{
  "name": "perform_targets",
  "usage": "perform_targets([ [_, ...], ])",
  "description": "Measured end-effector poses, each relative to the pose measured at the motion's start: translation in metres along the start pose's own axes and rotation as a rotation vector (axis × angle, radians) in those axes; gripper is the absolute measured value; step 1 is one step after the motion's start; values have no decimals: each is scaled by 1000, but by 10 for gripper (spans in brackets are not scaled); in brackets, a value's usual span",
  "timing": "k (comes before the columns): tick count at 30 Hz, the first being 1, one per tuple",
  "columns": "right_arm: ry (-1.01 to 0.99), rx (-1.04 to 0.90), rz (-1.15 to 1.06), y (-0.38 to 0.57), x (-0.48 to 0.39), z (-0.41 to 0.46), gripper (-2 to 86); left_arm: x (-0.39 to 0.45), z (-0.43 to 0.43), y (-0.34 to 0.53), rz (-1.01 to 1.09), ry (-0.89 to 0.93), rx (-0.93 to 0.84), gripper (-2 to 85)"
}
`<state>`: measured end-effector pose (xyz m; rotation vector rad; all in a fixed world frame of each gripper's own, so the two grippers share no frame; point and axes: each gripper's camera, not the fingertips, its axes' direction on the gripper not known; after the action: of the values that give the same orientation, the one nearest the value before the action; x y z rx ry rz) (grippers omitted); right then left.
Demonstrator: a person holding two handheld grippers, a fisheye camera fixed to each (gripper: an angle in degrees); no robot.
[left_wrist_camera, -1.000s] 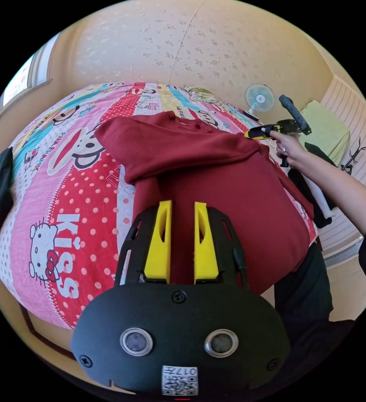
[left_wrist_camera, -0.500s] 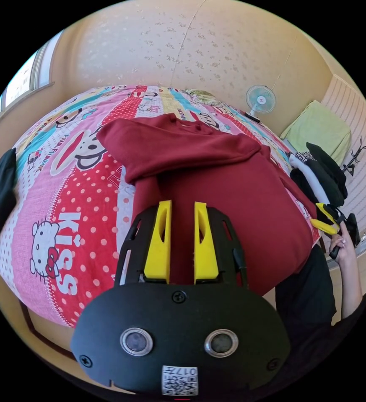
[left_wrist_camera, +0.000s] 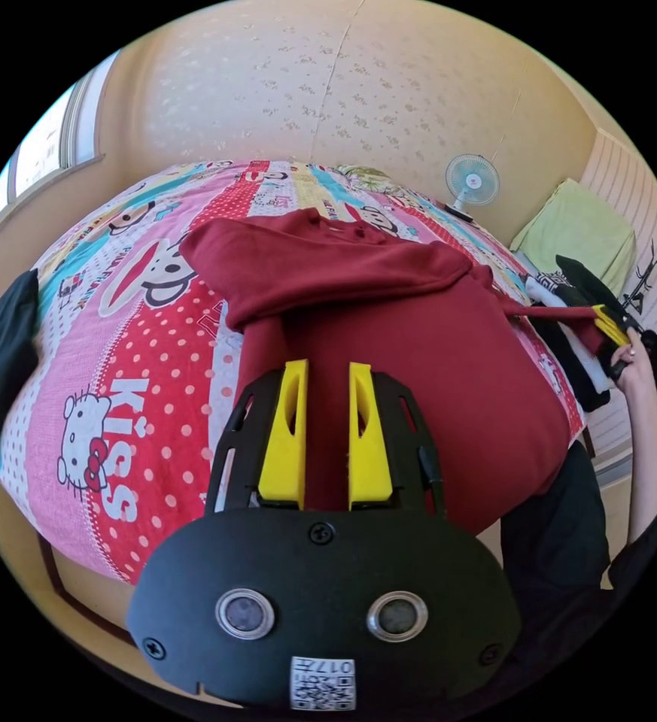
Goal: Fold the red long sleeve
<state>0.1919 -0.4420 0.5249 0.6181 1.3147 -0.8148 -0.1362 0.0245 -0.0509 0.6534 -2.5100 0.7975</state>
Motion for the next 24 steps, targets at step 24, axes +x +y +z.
perform_targets([
  [24,-431,-521,-819,266,-335,179,88,14,-2,-2,-32,74,-10,87],
])
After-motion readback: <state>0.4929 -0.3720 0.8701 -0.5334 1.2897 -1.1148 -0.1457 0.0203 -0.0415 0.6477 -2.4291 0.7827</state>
